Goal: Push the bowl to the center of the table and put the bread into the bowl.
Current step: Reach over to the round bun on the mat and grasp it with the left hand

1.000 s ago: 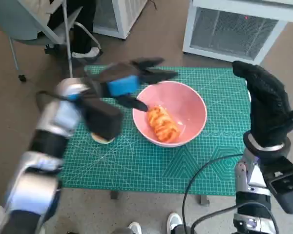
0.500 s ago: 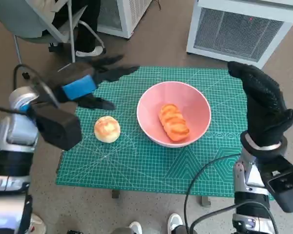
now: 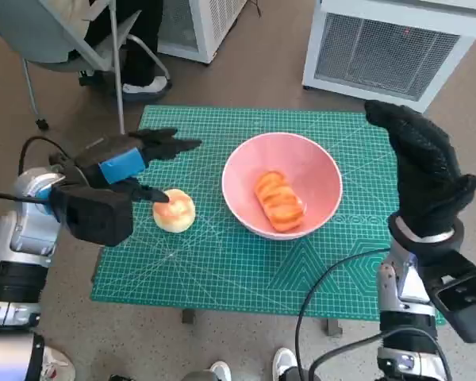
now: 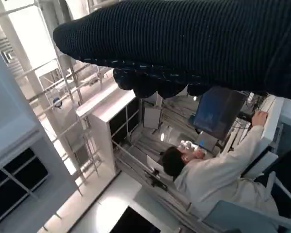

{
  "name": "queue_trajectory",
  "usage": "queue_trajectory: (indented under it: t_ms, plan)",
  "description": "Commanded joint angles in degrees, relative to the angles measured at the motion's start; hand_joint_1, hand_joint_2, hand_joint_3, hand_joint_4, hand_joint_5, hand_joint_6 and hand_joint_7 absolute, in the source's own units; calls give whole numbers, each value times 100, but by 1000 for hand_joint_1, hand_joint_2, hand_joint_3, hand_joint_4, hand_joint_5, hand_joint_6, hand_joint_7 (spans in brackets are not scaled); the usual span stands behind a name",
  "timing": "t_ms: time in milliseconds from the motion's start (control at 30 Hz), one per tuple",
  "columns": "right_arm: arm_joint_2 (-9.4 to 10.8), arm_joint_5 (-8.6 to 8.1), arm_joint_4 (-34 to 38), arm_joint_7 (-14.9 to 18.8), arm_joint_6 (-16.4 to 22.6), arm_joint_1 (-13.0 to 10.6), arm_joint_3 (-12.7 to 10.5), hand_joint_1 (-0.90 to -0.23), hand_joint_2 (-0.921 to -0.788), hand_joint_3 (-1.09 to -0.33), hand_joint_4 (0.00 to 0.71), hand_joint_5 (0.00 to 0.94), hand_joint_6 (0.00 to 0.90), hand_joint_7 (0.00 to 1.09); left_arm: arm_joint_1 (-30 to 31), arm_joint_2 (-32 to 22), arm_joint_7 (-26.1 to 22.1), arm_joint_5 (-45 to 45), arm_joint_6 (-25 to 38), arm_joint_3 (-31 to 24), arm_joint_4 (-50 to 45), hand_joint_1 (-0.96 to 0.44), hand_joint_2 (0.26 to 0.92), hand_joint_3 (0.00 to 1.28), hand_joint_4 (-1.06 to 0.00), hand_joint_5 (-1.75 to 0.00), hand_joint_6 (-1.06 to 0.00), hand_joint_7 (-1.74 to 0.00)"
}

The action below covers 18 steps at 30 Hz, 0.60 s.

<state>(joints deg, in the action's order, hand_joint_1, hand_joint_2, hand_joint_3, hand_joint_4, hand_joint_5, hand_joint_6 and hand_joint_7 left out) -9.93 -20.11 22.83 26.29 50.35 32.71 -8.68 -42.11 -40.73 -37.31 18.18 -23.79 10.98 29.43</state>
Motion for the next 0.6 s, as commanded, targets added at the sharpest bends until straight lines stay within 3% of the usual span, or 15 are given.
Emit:
queue_trajectory:
  t_ms: [33, 400, 600]
  plan:
    - [14, -15, 53, 67, -62, -55, 15, -580, -921, -765, 262, 0, -1, 589, 6, 71, -105, 119, 162, 175, 198, -390, 863, 0, -241, -1, -371, 0]
    - [-20, -83, 81, 161, -77, -42, -11, -577, -921, -766, 262, 0, -1, 588, -299, 353, -445, 453, 642, 670, 761, -317, 846, 0, -265, -6, -386, -7]
    - [-17, -55, -7, 144, -103, -80, -6, -579, -921, -766, 262, 0, -1, 588, -488, 627, -337, 700, 779, 904, 1334, -238, 840, 0, -323, -19, -447, -28]
